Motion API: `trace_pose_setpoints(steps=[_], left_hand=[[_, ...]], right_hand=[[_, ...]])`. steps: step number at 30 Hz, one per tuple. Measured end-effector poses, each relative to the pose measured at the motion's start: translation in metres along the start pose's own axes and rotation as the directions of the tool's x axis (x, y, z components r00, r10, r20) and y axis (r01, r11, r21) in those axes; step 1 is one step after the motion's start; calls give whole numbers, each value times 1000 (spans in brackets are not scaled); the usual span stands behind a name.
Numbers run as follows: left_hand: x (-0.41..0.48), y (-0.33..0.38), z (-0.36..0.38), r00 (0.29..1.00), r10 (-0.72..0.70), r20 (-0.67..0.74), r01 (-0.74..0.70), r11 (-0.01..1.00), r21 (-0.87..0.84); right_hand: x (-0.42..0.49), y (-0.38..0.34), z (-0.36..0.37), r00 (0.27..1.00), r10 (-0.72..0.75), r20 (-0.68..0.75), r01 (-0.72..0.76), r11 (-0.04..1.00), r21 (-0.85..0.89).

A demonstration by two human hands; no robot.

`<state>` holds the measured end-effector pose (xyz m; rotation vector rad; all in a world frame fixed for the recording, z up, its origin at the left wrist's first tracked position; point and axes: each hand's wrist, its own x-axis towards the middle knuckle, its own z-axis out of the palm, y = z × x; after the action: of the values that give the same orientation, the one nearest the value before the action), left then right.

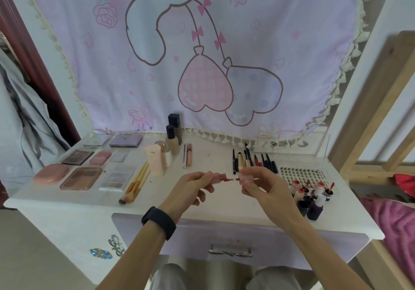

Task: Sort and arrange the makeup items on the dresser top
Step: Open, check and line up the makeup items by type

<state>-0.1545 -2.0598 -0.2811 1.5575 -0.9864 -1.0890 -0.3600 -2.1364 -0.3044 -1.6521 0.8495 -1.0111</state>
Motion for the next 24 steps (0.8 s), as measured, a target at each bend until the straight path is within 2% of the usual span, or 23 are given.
trace_pose_setpoints(steps=[3, 6, 9, 12, 15, 18, 24], left_hand=[[3, -1, -3, 1000, -24, -13, 23, 998, -53], [3, -6, -5, 998, -63, 7, 63, 981, -185], [4, -7, -3, 993, -49, 106, 85, 926, -369], [7, 1, 5, 985, -5, 171, 80, 898, -433], [13, 15, 16, 974, 36, 225, 60, 911, -408], [17, 34, 32, 954, 76, 289, 31, 936, -351], [22, 70, 77, 929, 132, 345, -68, 979, -194]], right_hand=[[1, -3, -5, 999, 13, -41, -11, 999, 48], [-1, -9, -7, 992, 69, -108, -40, 968, 249], [0, -19, -13, 976, 188, -114, -102, 845, 526], [1, -31, -22, 956, 280, -85, -148, 713, 686], [-3, -41, -36, 963, 262, -71, -131, 678, 724], [-13, -48, -60, 970, 226, -94, -92, 693, 715], [-45, -39, -134, 946, 212, -245, -1, 759, 652]])
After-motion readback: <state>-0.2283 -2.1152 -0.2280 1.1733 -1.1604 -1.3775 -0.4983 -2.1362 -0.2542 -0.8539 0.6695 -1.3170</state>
